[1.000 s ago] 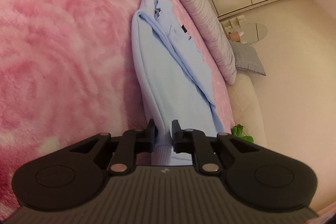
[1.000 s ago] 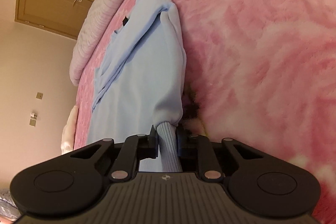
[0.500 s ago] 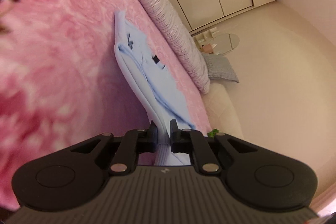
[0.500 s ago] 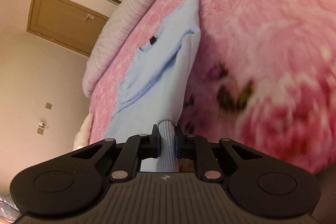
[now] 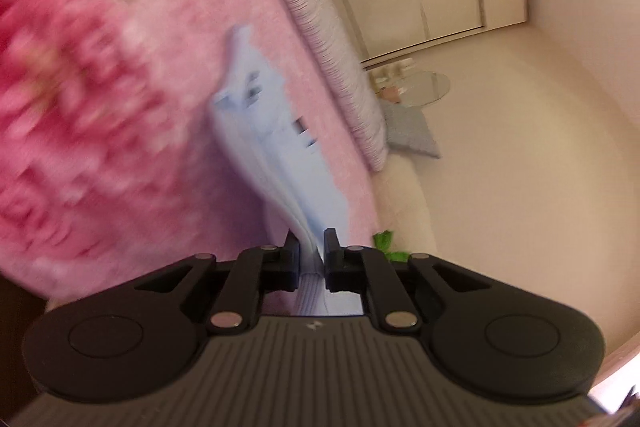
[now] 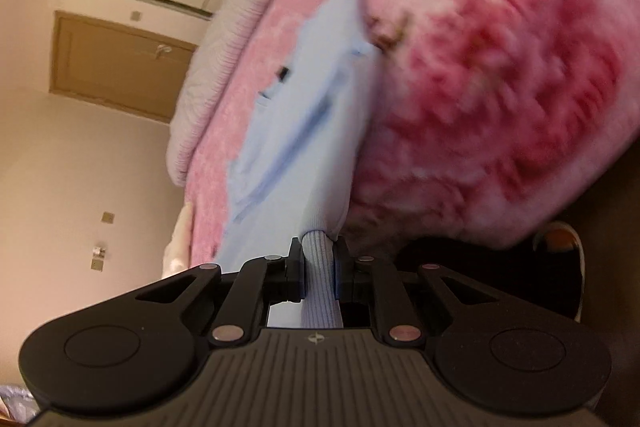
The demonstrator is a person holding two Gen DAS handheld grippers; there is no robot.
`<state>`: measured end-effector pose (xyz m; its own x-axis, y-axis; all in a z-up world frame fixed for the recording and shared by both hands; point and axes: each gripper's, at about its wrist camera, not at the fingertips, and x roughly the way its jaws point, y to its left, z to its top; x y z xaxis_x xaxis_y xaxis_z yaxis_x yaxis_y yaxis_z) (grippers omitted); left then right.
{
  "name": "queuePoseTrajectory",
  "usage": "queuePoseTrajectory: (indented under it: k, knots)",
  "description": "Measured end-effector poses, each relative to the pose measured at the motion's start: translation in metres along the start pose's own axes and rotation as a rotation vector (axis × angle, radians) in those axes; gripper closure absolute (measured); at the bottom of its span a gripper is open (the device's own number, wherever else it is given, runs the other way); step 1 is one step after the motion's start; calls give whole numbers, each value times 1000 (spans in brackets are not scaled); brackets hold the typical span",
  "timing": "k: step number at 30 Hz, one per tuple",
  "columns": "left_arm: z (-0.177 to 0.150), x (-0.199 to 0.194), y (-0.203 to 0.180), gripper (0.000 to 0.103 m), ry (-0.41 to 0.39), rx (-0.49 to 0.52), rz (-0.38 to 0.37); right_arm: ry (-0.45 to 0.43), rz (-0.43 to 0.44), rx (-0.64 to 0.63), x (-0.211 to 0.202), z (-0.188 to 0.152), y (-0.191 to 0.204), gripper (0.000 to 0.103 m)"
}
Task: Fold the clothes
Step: 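Lift the hem with both tools and fold it toward the collar, release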
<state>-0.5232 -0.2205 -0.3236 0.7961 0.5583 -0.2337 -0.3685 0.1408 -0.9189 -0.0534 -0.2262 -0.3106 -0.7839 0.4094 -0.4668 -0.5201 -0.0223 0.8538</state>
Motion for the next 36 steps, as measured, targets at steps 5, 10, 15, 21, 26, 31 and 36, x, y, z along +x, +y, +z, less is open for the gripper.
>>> queuePoseTrajectory:
  k: [5, 10, 15, 21, 26, 31, 36]
  knots:
    - [64, 64, -25, 95, -7, 16, -24, -50, 52, -49, 17, 80, 35, 87]
    - [136, 172, -21, 94, -14, 2, 60, -98, 19, -15, 86, 177, 35, 86]
    - [179, 240, 21, 89, -47, -128, 213, -81, -124, 179, 165, 248, -19, 55]
    - [192, 250, 28, 89, -37, 6, 341, -17, -50, 245, 181, 270, -52, 45]
    - [173, 261, -2, 88, 87, 341, 363, 65, -41, 33, 159, 265, -31, 28]
    - [140, 267, -25, 88, 190, 658, 449, 106, -177, -235, 130, 240, -7, 28]
    - [111, 283, -42, 84, 238, 971, 533, 2, -470, -681, 116, 205, 24, 31]
